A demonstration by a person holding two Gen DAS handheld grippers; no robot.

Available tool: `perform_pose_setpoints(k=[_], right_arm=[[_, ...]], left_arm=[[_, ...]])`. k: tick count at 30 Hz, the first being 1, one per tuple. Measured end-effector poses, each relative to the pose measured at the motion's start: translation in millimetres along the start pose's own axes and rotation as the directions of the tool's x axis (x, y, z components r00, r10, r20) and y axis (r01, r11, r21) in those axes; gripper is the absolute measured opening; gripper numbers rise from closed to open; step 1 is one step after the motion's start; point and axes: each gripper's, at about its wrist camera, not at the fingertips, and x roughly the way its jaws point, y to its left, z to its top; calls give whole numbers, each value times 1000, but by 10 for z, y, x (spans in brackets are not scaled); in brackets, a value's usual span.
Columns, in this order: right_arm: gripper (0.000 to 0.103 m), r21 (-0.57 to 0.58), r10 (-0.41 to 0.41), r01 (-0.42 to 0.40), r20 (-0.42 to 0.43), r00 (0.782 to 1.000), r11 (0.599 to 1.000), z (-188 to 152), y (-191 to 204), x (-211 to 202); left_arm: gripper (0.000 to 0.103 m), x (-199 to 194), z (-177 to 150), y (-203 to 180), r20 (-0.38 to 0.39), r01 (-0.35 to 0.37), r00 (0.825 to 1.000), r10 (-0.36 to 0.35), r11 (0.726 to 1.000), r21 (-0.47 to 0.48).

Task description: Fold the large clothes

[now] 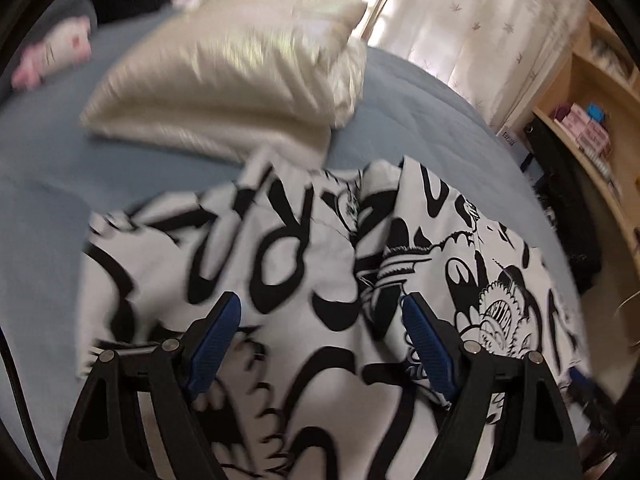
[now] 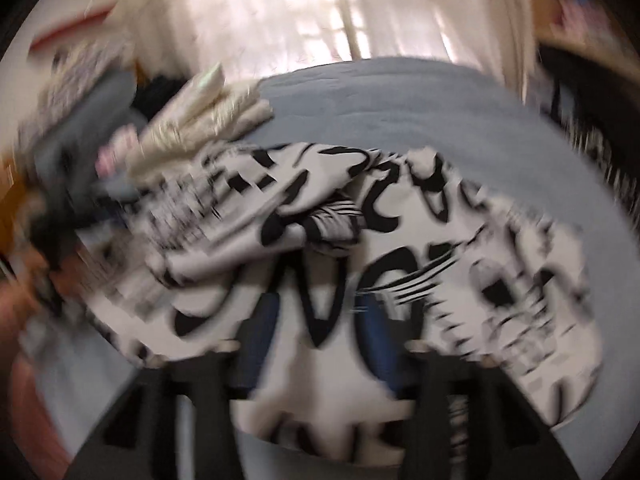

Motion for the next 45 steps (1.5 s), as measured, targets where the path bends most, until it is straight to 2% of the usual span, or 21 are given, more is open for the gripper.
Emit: perform_pose_setpoints(k=[6,10,12,13,15,16,19,21,23,26,28,30,33,37,39,40,41,42,43,44,45], right_arm=[[60,251,191,-187,12,982,950,76,220,389],[60,268,183,-176,1,983,947,235,472,759],[40,234,188,-182,-2,982,955,332,630,886],[3,225,202,-196,-4,979,954,381,666,906],[2,305,305,-304,48,951,903,470,603,853],[2,384,365,-378,110,925,842,504,480,790],[2,509,442,-498,236,865,703,563,195,650],[2,555,474,-544,280,835,630,618,81,624],[2,583,488,-563,300,820,586,673,23,626],[2,607,507,-590,330,796,532,780,-4,663],[2,629,522,-611,354,776,481,833,-20,699],[2,641,527,-619,367,766,453,872,-6,739],[2,642,534,-620,362,764,452,934,35,742],[2,647,549,-621,352,758,443,913,25,722],[2,646,548,-611,336,766,458,895,10,709],[2,646,544,-603,327,773,468,885,5,701],[2,648,541,-593,314,780,478,871,-8,702],[2,648,538,-582,301,788,491,870,-18,696],[2,644,531,-568,281,799,512,880,-27,684],[2,638,524,-552,261,811,537,901,-35,670],[2,625,516,-533,233,824,569,937,-37,651]], left_arm=[[82,336,0,-169,-57,55,997,-54,998,10],[82,445,22,-307,-64,54,997,-51,997,51],[82,450,6,-333,-70,71,995,-67,996,49],[82,438,-4,-319,-75,87,994,-84,996,36],[82,397,-27,-280,-79,129,989,-128,992,0],[83,384,-50,-261,-81,155,984,-157,988,-25],[87,392,-119,-155,-90,267,956,-279,955,-129],[92,412,-153,-134,-79,329,934,-348,925,-188],[98,422,-175,-137,-61,382,913,-404,896,-228],[100,500,-209,-196,-48,478,857,-513,827,-297],[101,528,-234,-236,-40,504,840,-541,805,-314],[102,563,-267,-268,-35,517,830,-557,791,-326],[102,595,-298,-253,-8,532,820,-572,767,-360],[102,726,-226,-193,35,566,787,-616,698,-439],[100,806,-167,-231,42,554,794,-606,693,-461],[97,837,-152,-259,45,539,806,-591,699,-471],[80,839,-136,-268,43,519,818,-573,704,-485],[52,854,-122,-293,40,504,827,-561,707,-495],[36,850,-107,-295,37,489,836,-548,712,-504],[4,812,-93,-275,27,447,861,-508,729,-518],[3,741,-71,-266,30,430,872,-488,737,-521]])
